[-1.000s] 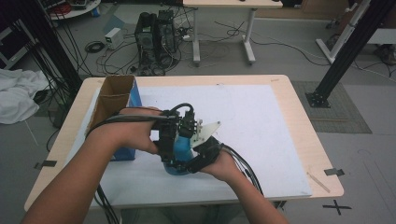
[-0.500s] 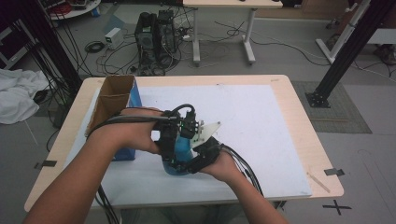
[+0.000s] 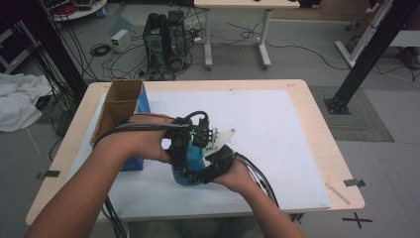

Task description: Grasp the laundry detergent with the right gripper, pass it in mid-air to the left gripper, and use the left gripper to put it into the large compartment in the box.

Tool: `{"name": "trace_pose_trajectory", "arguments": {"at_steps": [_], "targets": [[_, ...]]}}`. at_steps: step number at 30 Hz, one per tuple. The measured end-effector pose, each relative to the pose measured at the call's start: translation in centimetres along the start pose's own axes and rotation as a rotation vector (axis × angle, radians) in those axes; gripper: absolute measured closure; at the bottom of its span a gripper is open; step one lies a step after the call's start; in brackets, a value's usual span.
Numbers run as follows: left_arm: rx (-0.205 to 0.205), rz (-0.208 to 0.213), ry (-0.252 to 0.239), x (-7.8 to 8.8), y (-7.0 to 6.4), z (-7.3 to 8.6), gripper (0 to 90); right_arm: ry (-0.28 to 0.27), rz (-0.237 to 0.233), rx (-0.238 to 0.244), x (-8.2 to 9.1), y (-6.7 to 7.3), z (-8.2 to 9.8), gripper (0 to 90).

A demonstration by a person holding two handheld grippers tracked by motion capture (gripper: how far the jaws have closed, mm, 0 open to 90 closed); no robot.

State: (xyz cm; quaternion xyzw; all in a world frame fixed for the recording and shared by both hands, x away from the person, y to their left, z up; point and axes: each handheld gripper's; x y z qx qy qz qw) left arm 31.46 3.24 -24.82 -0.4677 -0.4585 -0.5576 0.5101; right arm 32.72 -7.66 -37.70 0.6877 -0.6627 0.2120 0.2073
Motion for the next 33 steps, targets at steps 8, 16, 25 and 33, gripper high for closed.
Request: {"name": "trace_pose_trajectory", "arguments": {"at_steps": [8,16,25,33], "targets": [[0.010,0.005,0.007,-0.07,0.01,-0.03,29.1,0.001,-0.001,-0.001,-0.02,0.01,0.01,44.0],[0.004,0.001,0.020,-0.23,0.23,-0.08,32.1,0.005,-0.006,-0.005,-0.01,-0.05,0.00,44.1],[0.022,-0.021,0.009,0.02,-0.03,0.01,37.6,-0.004,0.005,-0.003,0.02,-0.12,0.02,44.2],[0.010,-0.060,0.024,0.11,-0.12,-0.16,38.3,0.011,-0.002,-0.017,0.10,0.16,0.01,43.9]]}}
Point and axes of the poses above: each handheld gripper's, and its own axes: x roughly backward along the jaws, z roughly out of its underside, y roughly to its left, and after that the axes turned 7 degrees about y, right-handed
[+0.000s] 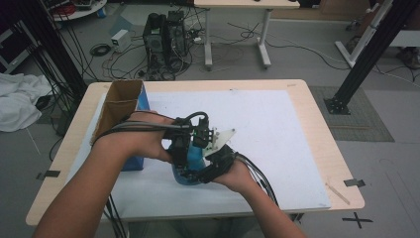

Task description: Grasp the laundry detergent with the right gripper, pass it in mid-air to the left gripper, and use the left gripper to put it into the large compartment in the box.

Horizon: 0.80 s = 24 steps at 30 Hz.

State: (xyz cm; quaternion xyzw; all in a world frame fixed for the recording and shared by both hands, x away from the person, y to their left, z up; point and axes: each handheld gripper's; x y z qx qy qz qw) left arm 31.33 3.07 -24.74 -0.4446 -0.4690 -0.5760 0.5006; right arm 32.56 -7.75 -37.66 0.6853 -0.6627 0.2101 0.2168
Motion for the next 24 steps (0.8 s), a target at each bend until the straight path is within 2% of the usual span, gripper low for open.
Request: {"name": "trace_pose_trajectory", "arguments": {"at_steps": [1,2,3,5,7,8,10,11,12,13,14,16,17,20,22,24], "targets": [[0.019,0.023,0.002,0.0,-0.2,0.0,38.3,-0.010,0.010,0.006,0.0,0.0,0.0,43.7],[-0.002,-0.008,0.002,0.1,-0.1,0.0,38.4,-0.011,0.016,0.010,0.0,0.0,-0.1,43.5],[0.008,0.006,0.001,0.1,-0.3,0.0,38.4,-0.016,0.022,0.022,0.0,-0.1,0.0,43.0],[0.012,0.007,-0.002,0.3,-0.4,0.0,38.5,-0.016,0.027,0.027,0.1,0.0,-0.1,42.4],[0.005,-0.008,-0.001,0.4,-0.5,0.0,38.5,-0.006,0.018,0.000,0.3,0.1,-0.1,41.3],[0.007,-0.002,0.003,0.5,-0.5,-0.1,38.5,-0.048,0.051,0.060,0.2,-0.4,-0.2,40.2],[0.008,-0.005,0.011,0.6,-0.4,-0.1,38.5,-0.044,0.054,0.064,0.2,-0.5,-0.2,33.6],[0.010,-0.011,0.014,0.6,-0.4,-0.2,38.5,-0.045,0.053,0.047,0.2,-0.4,-0.2,32.6],[0.015,-0.013,0.014,0.6,-0.4,-0.2,38.5,-0.034,0.052,0.011,0.1,-0.1,-0.2,32.1],[0.016,-0.012,0.017,0.6,-0.3,-0.2,38.6,-0.022,0.053,0.009,0.1,0.0,-0.2,31.9],[0.019,-0.012,0.019,0.6,-0.3,-0.2,38.5,-0.002,0.030,-0.025,0.3,0.3,-0.1,31.5],[0.013,-0.010,0.025,0.6,-0.2,-0.2,38.5,0.003,0.034,-0.031,0.6,0.3,0.0,31.2],[0.010,-0.017,0.026,0.6,-0.1,-0.2,38.6,-0.034,0.070,0.032,0.6,-0.2,0.0,30.2],[0.021,0.003,0.023,0.7,-0.2,-0.1,38.5,-0.044,0.062,0.008,1.0,-0.2,0.0,28.4],[0.025,0.011,0.021,0.9,-0.1,0.0,38.5,-0.038,0.080,0.010,1.2,-0.3,0.1,24.5],[0.031,0.027,0.020,1.1,0.0,0.2,38.5,-0.050,0.076,-0.009,1.5,-0.3,0.1,23.4]]}}
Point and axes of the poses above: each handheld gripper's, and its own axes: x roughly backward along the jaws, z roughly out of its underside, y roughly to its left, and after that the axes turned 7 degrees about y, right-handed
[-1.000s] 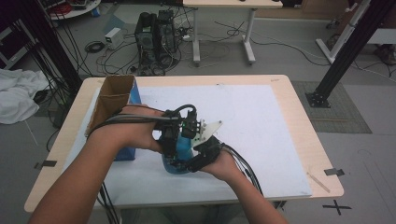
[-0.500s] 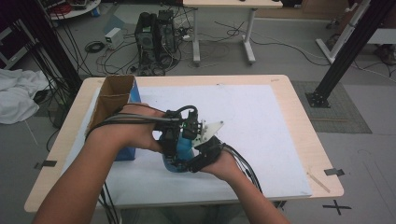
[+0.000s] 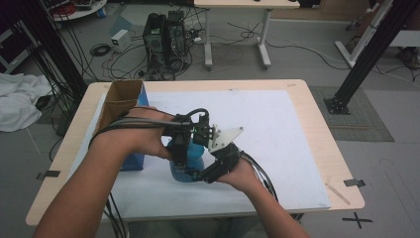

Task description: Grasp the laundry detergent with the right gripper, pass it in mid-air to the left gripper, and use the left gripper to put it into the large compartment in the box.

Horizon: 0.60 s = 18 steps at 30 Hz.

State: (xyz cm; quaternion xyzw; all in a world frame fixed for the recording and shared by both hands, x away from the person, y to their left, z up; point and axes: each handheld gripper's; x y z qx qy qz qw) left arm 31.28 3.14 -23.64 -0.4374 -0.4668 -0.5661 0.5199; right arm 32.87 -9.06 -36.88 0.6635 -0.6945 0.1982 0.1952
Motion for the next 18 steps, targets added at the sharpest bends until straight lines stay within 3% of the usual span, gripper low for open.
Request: {"name": "trace_pose_trajectory", "arguments": {"at_steps": [5,6,8,10,11,13,15,18], "targets": [[0.028,-0.005,0.000,0.7,0.3,0.6,38.4,-0.002,0.025,-0.030,1.5,0.0,0.0,22.4],[0.033,-0.004,-0.003,1.0,0.4,0.8,38.4,-0.009,0.039,-0.011,1.7,-0.1,0.0,21.9],[0.023,-0.023,-0.004,1.5,0.9,1.2,38.4,0.014,0.046,-0.026,2.3,0.0,0.0,21.2],[0.067,0.017,-0.003,1.9,1.0,1.6,38.3,0.042,0.051,-0.041,3.0,0.0,0.0,19.5],[0.073,0.018,-0.002,2.2,1.1,1.8,38.3,0.047,0.065,-0.037,3.2,-0.1,0.0,13.5],[0.074,0.007,-0.003,2.7,1.4,2.1,38.3,0.074,0.074,-0.050,3.8,-0.2,-0.1,13.0],[0.082,0.013,-0.007,3.2,1.8,2.6,38.3,0.081,0.096,-0.032,4.5,-0.3,-0.2,13.0],[0.123,0.033,-0.015,4.1,2.3,3.5,38.3,0.119,0.101,-0.042,5.7,-0.6,-0.5,12.9]]}}
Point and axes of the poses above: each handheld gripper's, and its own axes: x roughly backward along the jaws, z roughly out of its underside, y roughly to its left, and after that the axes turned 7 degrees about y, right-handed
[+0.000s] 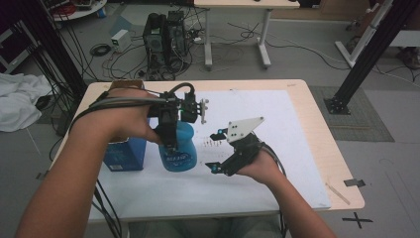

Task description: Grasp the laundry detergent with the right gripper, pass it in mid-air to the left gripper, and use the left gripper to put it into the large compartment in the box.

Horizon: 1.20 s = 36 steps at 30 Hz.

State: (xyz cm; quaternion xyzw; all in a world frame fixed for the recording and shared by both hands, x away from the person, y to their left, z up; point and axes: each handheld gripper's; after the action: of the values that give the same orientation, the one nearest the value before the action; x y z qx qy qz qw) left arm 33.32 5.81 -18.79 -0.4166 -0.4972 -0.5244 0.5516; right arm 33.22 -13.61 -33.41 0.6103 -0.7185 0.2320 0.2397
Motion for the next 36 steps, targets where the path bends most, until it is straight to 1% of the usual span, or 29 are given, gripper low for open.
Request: {"name": "trace_pose_trajectory", "arguments": {"at_steps": [1,2,4,5,6,7,8,9,10,11,13,14,15,16,17,18,22,23,24,25,26,27,28,30,31,32,33,36], "targets": [[0.021,0.011,-0.002,0.4,0.3,0.3,38.3,0.011,0.009,0.013,0.3,-0.3,-0.1,12.9],[0.042,0.023,0.000,0.7,0.7,0.6,38.3,0.031,0.009,0.008,0.7,-0.5,-0.2,12.9],[0.082,0.033,0.002,1.6,1.3,1.2,38.2,0.070,0.019,0.007,1.4,-1.0,-0.4,12.9],[0.099,0.039,0.002,2.0,1.7,1.6,38.3,0.094,0.019,0.012,1.7,-1.2,-0.6,12.9],[0.122,0.045,-0.002,2.4,2.0,2.0,38.2,0.111,0.030,0.028,2.0,-1.4,-0.7,12.9],[0.155,0.053,-0.013,2.7,2.3,2.3,38.3,0.135,0.026,0.026,2.3,-1.6,-0.9,12.9],[0.177,0.060,-0.013,3.1,2.7,2.8,38.3,0.162,0.029,0.020,2.6,-1.7,-1.1,12.8],[0.214,0.073,-0.025,3.3,3.0,3.2,38.3,0.181,0.035,0.030,2.9,-1.8,-1.3,12.9],[0.242,0.085,-0.030,3.6,3.4,3.6,38.2,0.200,0.033,0.040,3.1,-1.9,-1.5,12.9],[0.276,0.094,-0.035,4.0,3.7,4.1,38.3,0.218,0.026,0.016,3.5,-1.8,-1.8,12.8],[0.349,0.118,-0.051,4.4,4.5,5.1,38.2,0.241,0.032,0.034,4.0,-2.0,-2.2,12.8],[0.386,0.128,-0.062,4.7,4.9,5.6,38.3,0.258,0.026,0.014,4.2,-2.0,-2.4,12.8],[0.441,0.138,-0.080,4.8,5.1,6.0,38.3,0.267,0.036,0.015,4.4,-2.0,-2.5,12.8],[0.473,0.144,-0.082,5.1,5.4,6.5,38.3,0.275,0.040,0.024,4.6,-2.0,-2.6,12.9],[0.493,0.140,-0.074,5.3,5.7,7.0,38.3,0.284,0.040,0.028,4.7,-2.1,-2.7,12.9],[0.529,0.143,-0.074,5.4,5.9,7.4,38.3,0.296,0.044,0.024,4.8,-2.0,-2.8,12.9],[0.666,0.163,-0.065,6.0,6.6,9.0,38.3,0.318,0.054,0.034,5.2,-1.9,-2.8,12.8],[0.707,0.164,-0.076,6.0,6.7,9.3,38.3,0.322,0.049,0.038,5.3,-2.0,-2.8,12.9],[0.732,0.166,-0.081,6.0,6.8,9.7,38.3,0.323,0.054,0.035,5.3,-1.9,-2.8,12.9],[0.771,0.173,-0.086,6.1,6.9,10.1,38.3,0.325,0.057,0.034,5.3,-1.9,-2.7,12.9],[0.807,0.175,-0.094,6.1,6.9,10.5,38.3,0.318,0.056,0.047,5.2,-2.0,-2.7,12.8],[0.825,0.174,-0.096,6.1,7.0,10.8,38.3,0.322,0.058,0.040,5.2,-2.0,-2.7,12.9],[0.841,0.169,-0.100,6.1,7.0,11.2,38.3,0.323,0.055,0.049,5.1,-2.0,-2.7,12.9],[0.884,0.172,-0.094,6.1,7.1,11.9,38.3,0.321,0.052,0.050,5.0,-2.0,-2.8,12.9],[0.899,0.171,-0.091,6.1,7.2,12.1,38.2,0.322,0.054,0.051,4.9,-1.9,-2.8,12.9],[0.917,0.168,-0.091,6.1,7.3,12.4,38.3,0.322,0.046,0.053,4.9,-1.9,-2.9,12.8],[0.943,0.167,-0.093,6.0,7.3,12.7,38.3,0.321,0.044,0.063,4.8,-1.9,-2.9,12.9],[1.004,0.169,-0.078,6.0,7.6,13.5,38.3,0.324,0.046,0.063,4.7,-1.8,-2.9,12.9]]}}
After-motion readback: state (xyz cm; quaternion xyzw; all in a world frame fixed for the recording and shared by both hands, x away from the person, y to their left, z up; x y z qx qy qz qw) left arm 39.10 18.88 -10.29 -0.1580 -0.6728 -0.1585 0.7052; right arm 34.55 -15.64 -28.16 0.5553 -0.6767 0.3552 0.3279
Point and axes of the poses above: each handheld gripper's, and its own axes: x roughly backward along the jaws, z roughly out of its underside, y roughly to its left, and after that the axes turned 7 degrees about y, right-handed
